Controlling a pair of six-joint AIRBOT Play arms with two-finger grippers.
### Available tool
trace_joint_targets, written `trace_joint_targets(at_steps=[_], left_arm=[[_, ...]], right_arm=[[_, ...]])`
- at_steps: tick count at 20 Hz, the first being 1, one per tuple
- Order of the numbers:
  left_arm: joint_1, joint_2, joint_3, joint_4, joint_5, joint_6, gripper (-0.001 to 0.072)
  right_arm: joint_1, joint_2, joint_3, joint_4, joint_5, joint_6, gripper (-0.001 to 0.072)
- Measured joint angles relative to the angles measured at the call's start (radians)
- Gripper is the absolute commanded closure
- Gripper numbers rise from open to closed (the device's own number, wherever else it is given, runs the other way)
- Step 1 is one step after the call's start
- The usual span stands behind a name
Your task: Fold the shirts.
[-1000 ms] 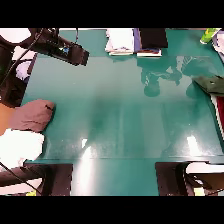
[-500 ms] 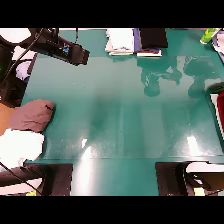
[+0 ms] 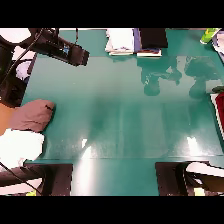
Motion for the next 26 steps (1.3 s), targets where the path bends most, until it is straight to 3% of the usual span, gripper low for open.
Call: trace_joint_targets(at_steps=[10,13,14,17,20,26], left_arm=[[0.000,0.000,0.000,0.000,-0.006,0.023,0.0677],[0.000,0.000,0.000,0.000,-0.007,0.024,0.0677],[0.000,0.000,0.000,0.000,-0.007,0.024,0.0677],[0.000,0.000,0.000,0.000,-0.007,0.024,0.0677],[0.000,0.000,0.000,0.000,-0.007,0.024,0.0677],[0.000,0.000,0.000,0.000,-0.006,0.024,0.0677]], right_arm=[[-0.210,0.176,-0.414,-0.169,-0.014,-0.109,0.0675],[-0.258,0.195,-0.511,-0.190,-0.031,-0.118,0.0261],[-0.274,0.198,-0.536,-0.191,-0.036,-0.119,0.0179],[-0.298,0.203,-0.559,-0.182,-0.046,-0.121,0.0181],[-0.258,0.204,-0.505,-0.060,-0.077,-0.122,0.0181],[0.145,0.204,-0.406,0.232,-0.119,-0.122,0.0182]])
